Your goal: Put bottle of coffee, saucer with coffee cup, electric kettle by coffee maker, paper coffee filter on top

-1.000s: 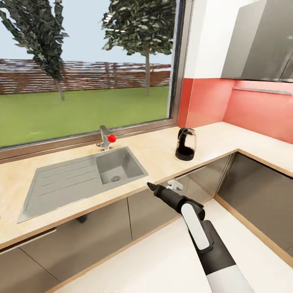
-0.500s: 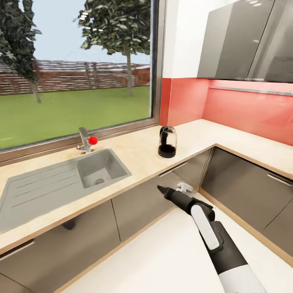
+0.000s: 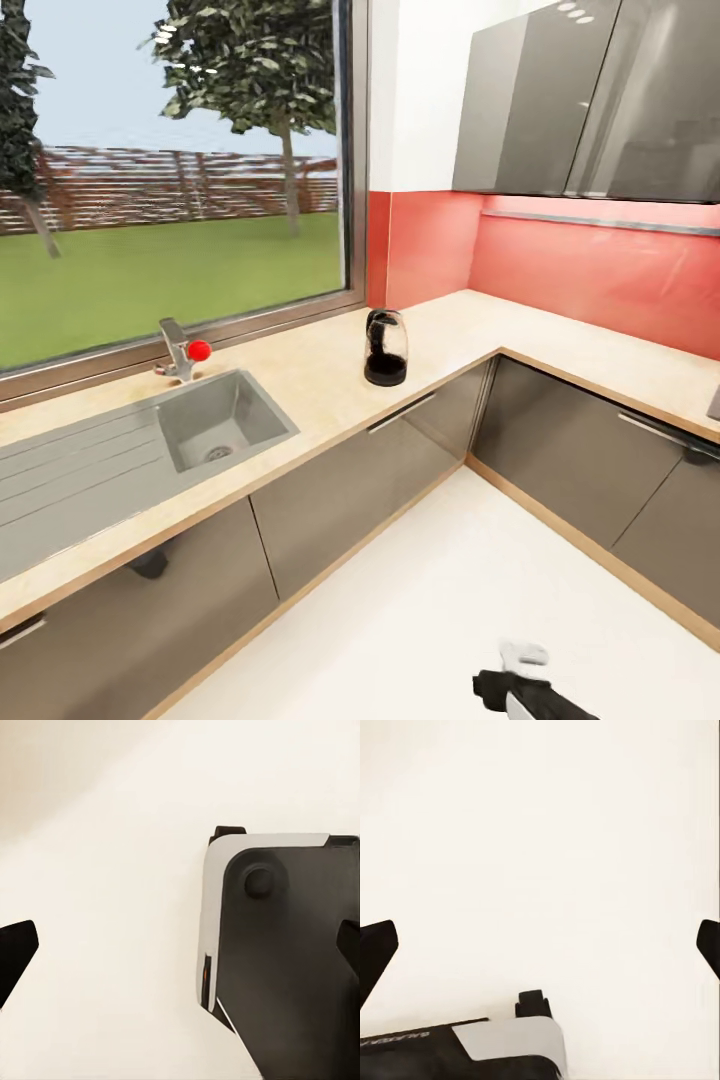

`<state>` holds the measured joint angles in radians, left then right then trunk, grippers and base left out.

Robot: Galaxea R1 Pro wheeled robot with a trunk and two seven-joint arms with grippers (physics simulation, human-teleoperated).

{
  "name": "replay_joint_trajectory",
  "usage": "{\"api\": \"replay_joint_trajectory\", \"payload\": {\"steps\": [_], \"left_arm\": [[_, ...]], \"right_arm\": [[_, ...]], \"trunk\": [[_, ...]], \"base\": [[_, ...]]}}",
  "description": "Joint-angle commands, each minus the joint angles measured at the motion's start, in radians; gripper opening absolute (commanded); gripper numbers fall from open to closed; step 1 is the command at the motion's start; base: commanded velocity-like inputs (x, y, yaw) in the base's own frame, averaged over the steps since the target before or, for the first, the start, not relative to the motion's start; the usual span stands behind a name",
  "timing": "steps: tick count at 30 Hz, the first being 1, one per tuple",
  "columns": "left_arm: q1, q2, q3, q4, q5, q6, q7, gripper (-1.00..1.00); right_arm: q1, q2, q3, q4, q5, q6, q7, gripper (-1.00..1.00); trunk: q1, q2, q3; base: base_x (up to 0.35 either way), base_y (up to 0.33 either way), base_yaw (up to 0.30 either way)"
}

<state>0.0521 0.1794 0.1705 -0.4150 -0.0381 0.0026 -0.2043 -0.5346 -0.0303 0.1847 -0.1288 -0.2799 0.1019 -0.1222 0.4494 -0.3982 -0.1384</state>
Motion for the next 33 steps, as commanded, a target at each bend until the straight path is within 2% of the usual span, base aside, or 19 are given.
{"api": "replay_joint_trajectory", "payload": {"steps": [1, 3, 5, 9, 11, 18, 20, 21, 22, 29, 33], "left_arm": [[0.0, -0.001, 0.007, 0.002, -0.004, 0.0, -0.007, 1.0], [0.0, -0.001, 0.007, 0.005, -0.005, 0.0, -0.007, 1.0], [0.0, -0.001, 0.007, 0.007, -0.005, 0.001, -0.007, 1.0], [0.0, -0.001, 0.007, 0.009, -0.005, 0.002, -0.007, 1.0], [0.0, -0.001, 0.006, 0.01, -0.005, 0.002, -0.007, 1.0], [0.0, 0.0, 0.002, 0.012, -0.006, 0.002, -0.007, 1.0], [0.001, 0.0, 0.002, 0.014, -0.006, 0.002, -0.007, 1.0], [0.002, -0.001, 0.002, 0.037, -0.008, 0.001, -0.007, 1.0], [0.002, -0.001, 0.002, 0.042, -0.008, 0.001, -0.007, 1.0], [0.002, -0.001, 0.003, 0.05, -0.008, -0.002, -0.007, 1.0], [0.002, -0.001, 0.004, 0.05, -0.008, -0.043, -0.007, 1.0]], "right_arm": [[0.0, 0.002, 0.01, 0.039, 0.039, -0.01, -0.004, 1.0], [0.007, 0.004, 0.01, 0.071, 0.088, -0.024, -0.003, 1.0], [0.024, 0.005, 0.01, 0.087, 0.114, -0.027, -0.002, 1.0], [0.074, 0.018, 0.01, 0.1, 0.135, -0.027, 0.017, 1.0], [0.116, 0.04, 0.01, 0.104, 0.143, -0.026, 0.079, 1.0], [0.13, 0.046, 0.009, 0.104, 0.144, 0.005, 0.093, 1.0], [0.131, 0.047, 0.008, 0.104, 0.144, 0.043, 0.092, 1.0], [0.134, 0.059, 0.007, 0.104, 0.143, 0.108, 0.09, 1.0], [0.135, 0.063, 0.007, 0.104, 0.143, 0.118, 0.09, 1.0], [0.137, 0.076, 0.006, 0.102, 0.141, 0.131, 0.092, 1.0], [0.137, 0.077, 0.007, 0.1, 0.139, 0.127, 0.093, 1.0]], "trunk": [[0.001, -0.002, -0.002], [0.001, -0.002, -0.002], [0.001, -0.002, -0.002], [0.001, -0.002, -0.002], [0.001, -0.002, -0.002], [0.001, -0.002, -0.002], [0.001, -0.002, -0.002], [0.001, -0.002, -0.002], [0.001, -0.002, -0.002], [0.001, -0.002, -0.002], [0.001, -0.002, -0.002]], "base": [[0.0, 0.0, -0.006], [0.0, 0.0, -0.004], [0.0, 0.0, -0.002], [0.0, 0.0, 0.0], [0.0, 0.0, 0.0], [0.0, 0.0, 0.0], [0.0, 0.0, 0.0], [0.0, 0.0, 0.0], [0.0, 0.0, 0.0], [0.0, 0.0, 0.0], [0.0, 0.0, 0.0]]}}
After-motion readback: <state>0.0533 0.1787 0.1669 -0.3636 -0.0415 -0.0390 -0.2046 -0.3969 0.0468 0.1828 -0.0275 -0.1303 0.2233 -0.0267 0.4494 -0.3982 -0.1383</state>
